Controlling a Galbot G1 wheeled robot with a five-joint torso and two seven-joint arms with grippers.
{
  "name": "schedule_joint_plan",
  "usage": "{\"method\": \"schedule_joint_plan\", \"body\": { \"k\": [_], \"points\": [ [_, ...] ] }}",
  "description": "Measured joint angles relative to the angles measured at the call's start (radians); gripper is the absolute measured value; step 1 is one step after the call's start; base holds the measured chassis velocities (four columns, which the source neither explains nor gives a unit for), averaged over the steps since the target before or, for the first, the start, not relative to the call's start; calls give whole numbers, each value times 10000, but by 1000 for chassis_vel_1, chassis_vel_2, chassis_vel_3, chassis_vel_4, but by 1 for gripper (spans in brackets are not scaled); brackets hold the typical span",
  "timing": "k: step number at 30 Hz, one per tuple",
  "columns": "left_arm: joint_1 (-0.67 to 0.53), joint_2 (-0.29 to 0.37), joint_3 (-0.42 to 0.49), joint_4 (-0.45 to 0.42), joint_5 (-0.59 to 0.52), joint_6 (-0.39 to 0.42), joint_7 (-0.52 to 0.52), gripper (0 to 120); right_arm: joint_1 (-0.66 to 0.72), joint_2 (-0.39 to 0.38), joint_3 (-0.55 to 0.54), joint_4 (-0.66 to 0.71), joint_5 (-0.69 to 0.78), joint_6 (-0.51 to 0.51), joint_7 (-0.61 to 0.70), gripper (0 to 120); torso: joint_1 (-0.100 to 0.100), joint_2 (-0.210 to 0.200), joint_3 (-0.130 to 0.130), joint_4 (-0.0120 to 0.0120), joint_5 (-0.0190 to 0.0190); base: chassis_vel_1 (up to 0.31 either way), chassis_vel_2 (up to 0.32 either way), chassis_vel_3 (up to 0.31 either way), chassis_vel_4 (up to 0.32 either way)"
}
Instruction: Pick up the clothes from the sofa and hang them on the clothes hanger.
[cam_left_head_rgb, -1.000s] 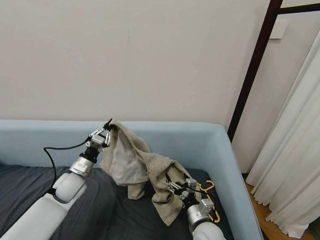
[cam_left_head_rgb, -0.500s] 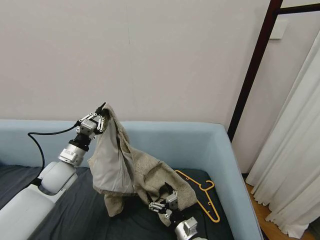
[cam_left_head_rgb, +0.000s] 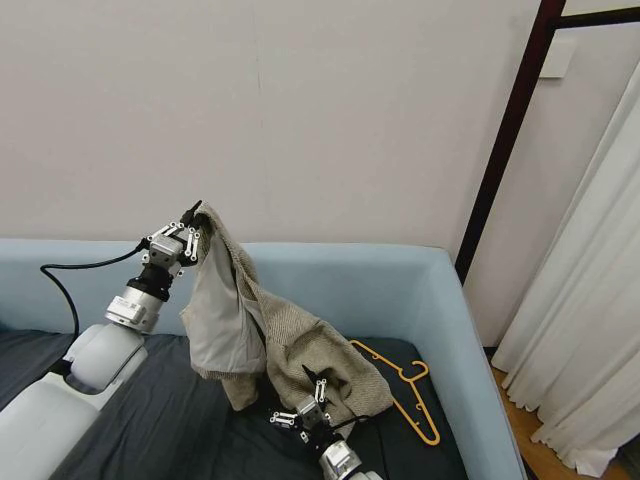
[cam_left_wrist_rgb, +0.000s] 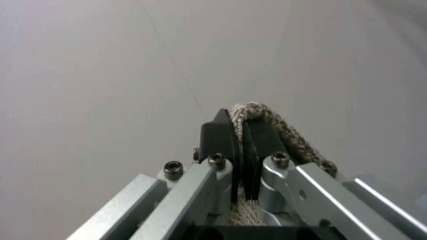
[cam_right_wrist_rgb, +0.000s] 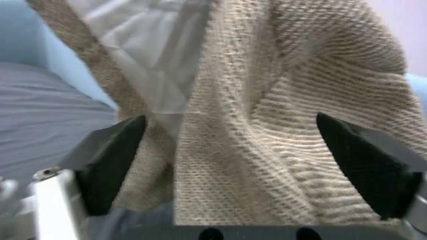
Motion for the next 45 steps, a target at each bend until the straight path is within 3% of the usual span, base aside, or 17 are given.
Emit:
{"method": "schedule_joint_plan", "body": {
  "k": [12,20,23,24,27,29,32,33,37,38,41,45],
  "points": [
    [326,88,-366,-224,-66,35,-46,0,128,162,223,-229,-602,-212,552,52,0,0,0,-1,0,0,0,0,0],
    [488,100,-486,-231,-54,53,-71,0,-60,-197,263,325,-106,22,-149,23,0,0,0,-1,1,0,0,0,0],
    [564,106,-560,-256,-44,85,-112,0,-96,-490,269,709,1206,296,-1205,8,0,0,0,-1,1,0,0,0,0],
    [564,106,-560,-256,-44,85,-112,0,-96,-490,269,709,1206,296,-1205,8,0,0,0,-1,1,0,0,0,0],
    [671,144,-682,-266,-41,92,-140,0,-61,-808,216,1142,3195,409,-2382,0,0,0,0,-2,3,0,0,0,0],
    [682,149,-694,-267,-41,92,-142,0,-51,-849,207,1199,3472,409,-2526,0,0,0,0,-1,2,0,0,0,0],
    [872,224,-872,-292,-45,94,-188,0,110,-1219,163,1714,6088,231,-3950,0,0,0,0,-1,4,0,0,0,0],
    [872,224,-872,-292,-45,94,-188,0,110,-1219,163,1714,6088,231,-3950,0,0,0,0,-1,4,0,0,0,0],
    [1131,290,-1088,-376,-54,94,-264,0,469,-1740,229,2131,9224,-225,-5982,0,0,-1,0,1,3,0,0,0,0],
    [1131,290,-1088,-376,-54,94,-264,0,469,-1740,229,2131,9224,-225,-5982,0,0,-1,0,1,3,0,0,0,0],
    [1371,323,-1273,-465,-64,90,-321,0,1078,-2209,243,2313,11676,-968,-7546,0,0,-2,1,-1,3,0,0,0,0],
    [1587,345,-1422,-527,-70,35,-343,0,1794,-2517,141,2259,13009,-1659,-8388,0,0,-1,0,-1,3,0,0,0,0]
  ]
}}
